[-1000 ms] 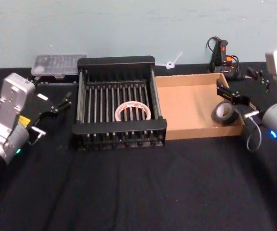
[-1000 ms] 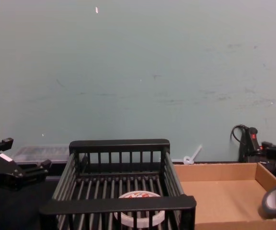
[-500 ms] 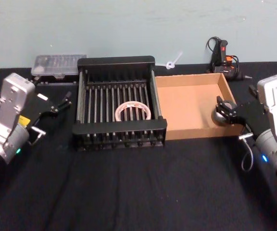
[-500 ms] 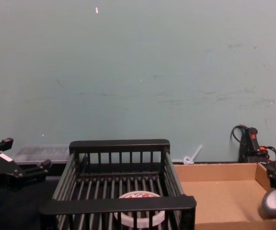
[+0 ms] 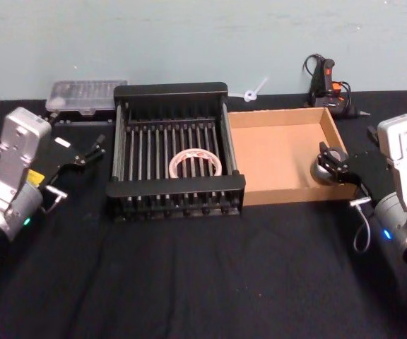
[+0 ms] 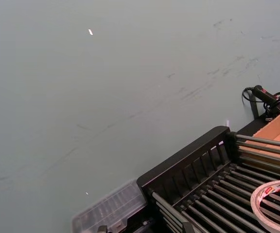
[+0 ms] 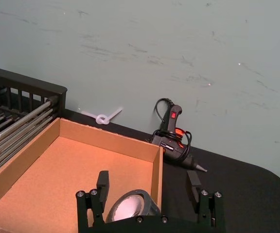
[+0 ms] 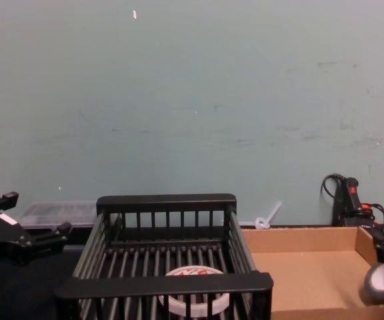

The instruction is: Pick up the white tape and place it into the black box , Pick up the silver tape and place it into the brown box.

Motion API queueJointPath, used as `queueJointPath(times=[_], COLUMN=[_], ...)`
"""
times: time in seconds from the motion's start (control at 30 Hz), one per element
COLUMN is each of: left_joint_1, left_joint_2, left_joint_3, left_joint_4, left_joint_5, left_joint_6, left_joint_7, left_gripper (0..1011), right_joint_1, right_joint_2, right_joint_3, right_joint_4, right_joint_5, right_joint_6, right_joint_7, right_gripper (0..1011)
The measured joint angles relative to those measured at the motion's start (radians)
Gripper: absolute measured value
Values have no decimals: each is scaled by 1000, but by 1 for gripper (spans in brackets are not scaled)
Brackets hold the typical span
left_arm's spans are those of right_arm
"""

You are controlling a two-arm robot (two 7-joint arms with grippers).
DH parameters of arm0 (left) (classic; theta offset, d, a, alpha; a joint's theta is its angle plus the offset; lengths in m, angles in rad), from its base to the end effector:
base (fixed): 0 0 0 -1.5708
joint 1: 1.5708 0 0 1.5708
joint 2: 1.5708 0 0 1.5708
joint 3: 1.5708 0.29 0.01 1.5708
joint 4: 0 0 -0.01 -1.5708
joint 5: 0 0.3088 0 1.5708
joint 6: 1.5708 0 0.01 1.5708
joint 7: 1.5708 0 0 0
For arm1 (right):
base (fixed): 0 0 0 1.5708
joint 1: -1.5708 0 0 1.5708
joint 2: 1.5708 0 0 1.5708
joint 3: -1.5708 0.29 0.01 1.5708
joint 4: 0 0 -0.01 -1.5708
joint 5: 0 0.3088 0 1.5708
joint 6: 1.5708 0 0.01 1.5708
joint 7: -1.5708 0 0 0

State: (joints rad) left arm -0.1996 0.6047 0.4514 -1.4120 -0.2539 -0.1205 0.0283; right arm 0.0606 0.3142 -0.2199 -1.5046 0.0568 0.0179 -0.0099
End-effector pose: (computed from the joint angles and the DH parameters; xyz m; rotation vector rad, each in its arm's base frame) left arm 0.3581 0.0827 -0.3022 0.3045 -0.2851 1.2480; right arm 0.3388 -0.0313 -0.3076 -0.2553 -0.1604 -1.3760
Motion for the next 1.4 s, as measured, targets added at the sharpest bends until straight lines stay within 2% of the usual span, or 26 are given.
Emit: queueJointPath(times=[1.4], left_joint_1=[0], left_joint_2=[0], left_joint_3=[0], left_joint_4=[0], left_joint_5=[0], left_joint_6=[0], left_joint_7=[0], left_gripper=[1001], right_joint_1=[1], right_joint_2=[3], right_joint_3=[-3], right_joint_4=[-1], right_joint_5=[2], right_joint_6=[5], right_joint_7=[2], right_gripper=[1002])
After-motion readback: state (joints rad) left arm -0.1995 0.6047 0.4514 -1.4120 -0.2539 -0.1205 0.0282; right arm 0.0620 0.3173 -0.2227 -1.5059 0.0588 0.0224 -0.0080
